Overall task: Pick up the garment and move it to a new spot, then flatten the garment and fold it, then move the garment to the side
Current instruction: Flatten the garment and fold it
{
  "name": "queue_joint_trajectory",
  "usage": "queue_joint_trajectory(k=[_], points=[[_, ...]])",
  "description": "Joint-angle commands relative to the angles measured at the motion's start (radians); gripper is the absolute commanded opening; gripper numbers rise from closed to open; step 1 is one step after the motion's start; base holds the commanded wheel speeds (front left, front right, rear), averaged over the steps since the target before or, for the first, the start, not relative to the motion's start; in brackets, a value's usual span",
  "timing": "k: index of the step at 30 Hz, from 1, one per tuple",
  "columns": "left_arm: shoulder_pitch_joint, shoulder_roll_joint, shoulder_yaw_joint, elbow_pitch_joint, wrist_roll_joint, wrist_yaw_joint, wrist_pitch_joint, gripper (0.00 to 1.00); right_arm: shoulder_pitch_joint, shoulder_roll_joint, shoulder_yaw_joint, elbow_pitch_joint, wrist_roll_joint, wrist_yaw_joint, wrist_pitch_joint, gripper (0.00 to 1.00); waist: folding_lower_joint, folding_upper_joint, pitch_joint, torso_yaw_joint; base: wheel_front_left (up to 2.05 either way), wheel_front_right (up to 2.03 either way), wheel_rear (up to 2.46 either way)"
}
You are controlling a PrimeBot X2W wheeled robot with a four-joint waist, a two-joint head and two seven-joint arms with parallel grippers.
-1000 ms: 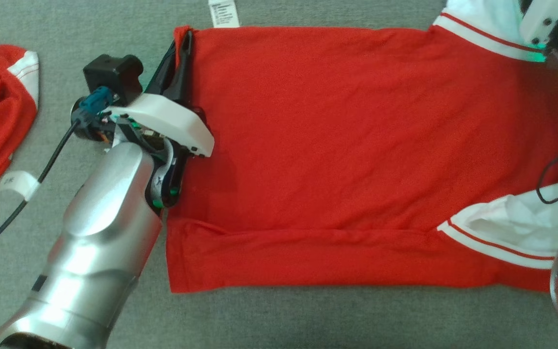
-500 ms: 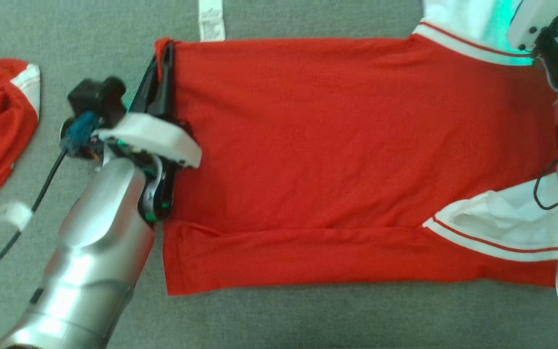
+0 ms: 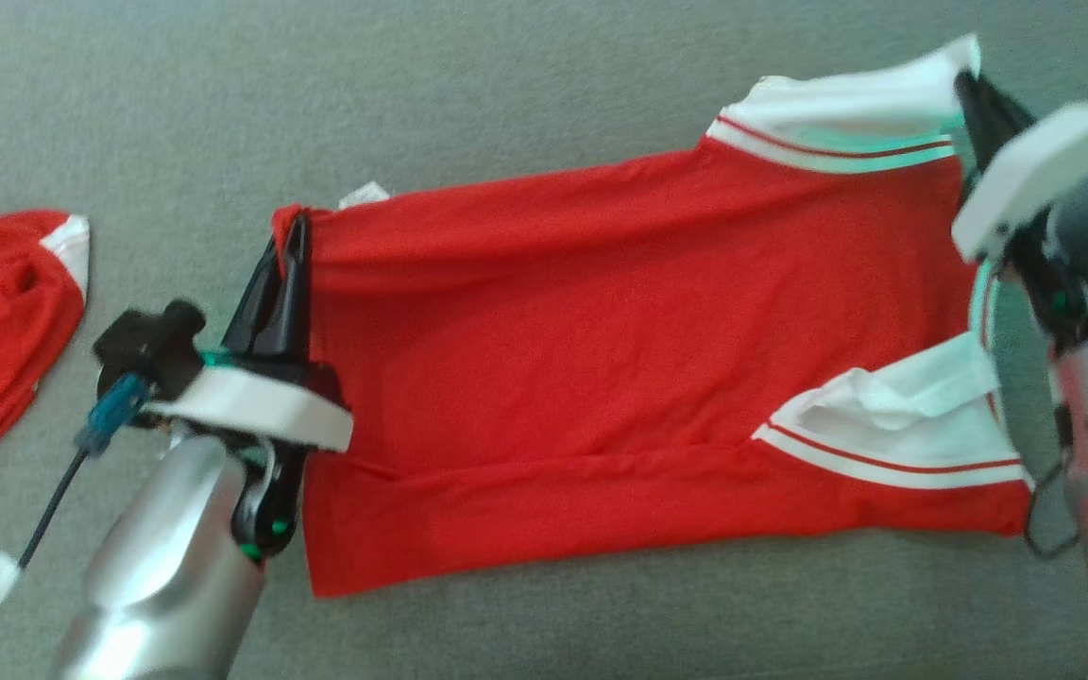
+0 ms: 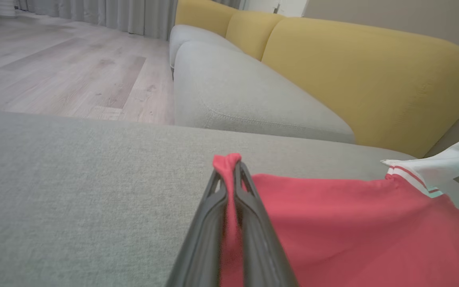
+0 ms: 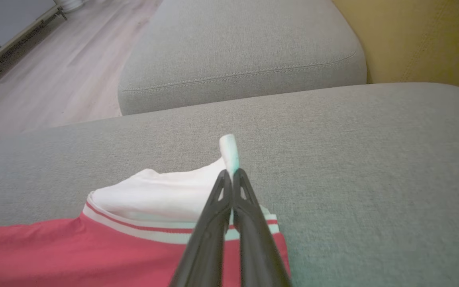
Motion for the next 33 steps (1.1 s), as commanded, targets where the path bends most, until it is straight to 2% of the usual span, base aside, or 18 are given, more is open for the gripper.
queue_joint_trajectory(k=[1,7,16,23,24,25,26,27,28,29,33], points=[[-0.006,0.036,0.048,-0.041,0.009,-0.006,-0.012,0.00,0.011,-0.009,0.007,-0.056,0.007,0.007,0.004,0.00,0.0003,-0.0001,-0.025,-0.021,0.00,0.00,0.00],[0.092,0.048,0.103,-0.133,0.057,-0.040,-0.012,0.00,0.207,0.022,-0.072,-0.252,0.001,0.007,0.052,0.00,0.0003,-0.0001,-0.064,-0.036,0.00,0.00,0.00],[0.205,0.068,0.130,-0.157,0.115,-0.065,-0.012,0.00,0.506,0.131,-0.190,-0.579,-0.066,0.007,0.237,0.00,0.0003,-0.0001,-0.100,-0.052,0.00,0.00,0.00],[0.260,0.054,0.150,-0.152,0.139,-0.070,-0.012,0.00,0.668,0.183,-0.237,-0.739,-0.098,0.007,0.330,0.00,0.0003,-0.0001,-0.109,-0.059,0.00,0.00,0.00],[0.265,0.051,0.152,-0.148,0.140,-0.071,-0.012,0.00,0.683,0.186,-0.236,-0.746,-0.101,0.007,0.338,0.41,0.0003,-0.0001,-0.110,-0.059,0.00,0.00,0.00],[0.272,0.048,0.154,-0.144,0.142,-0.071,-0.013,0.00,0.697,0.188,-0.238,-0.750,-0.109,0.007,0.347,0.94,0.0003,-0.0001,-0.112,-0.059,0.00,0.00,0.00],[0.279,0.044,0.154,-0.138,0.143,-0.071,-0.013,0.00,0.709,0.190,-0.244,-0.751,-0.116,0.007,0.356,1.00,0.0003,-0.0001,-0.115,-0.058,0.00,0.00,0.00],[0.284,0.042,0.155,-0.133,0.145,-0.071,-0.013,0.38,0.719,0.191,-0.249,-0.754,-0.121,0.007,0.365,1.00,0.0003,-0.0001,-0.117,-0.057,0.00,0.00,0.00],[0.289,0.042,0.156,-0.129,0.152,-0.071,-0.013,0.82,0.729,0.192,-0.253,-0.755,-0.127,0.007,0.376,1.00,0.0003,-0.0001,-0.121,-0.055,0.00,0.00,0.00],[0.294,0.039,0.161,-0.125,0.157,-0.071,-0.013,1.00,0.737,0.193,-0.255,-0.760,-0.132,0.007,0.384,1.00,0.0003,-0.0001,-0.125,-0.054,0.00,0.00,0.00],[0.308,0.016,0.200,-0.134,0.176,-0.067,-0.013,1.00,0.729,0.194,-0.276,-0.780,-0.114,0.007,0.347,1.00,0.0003,-0.0001,-0.137,-0.048,0.00,0.00,0.00]])
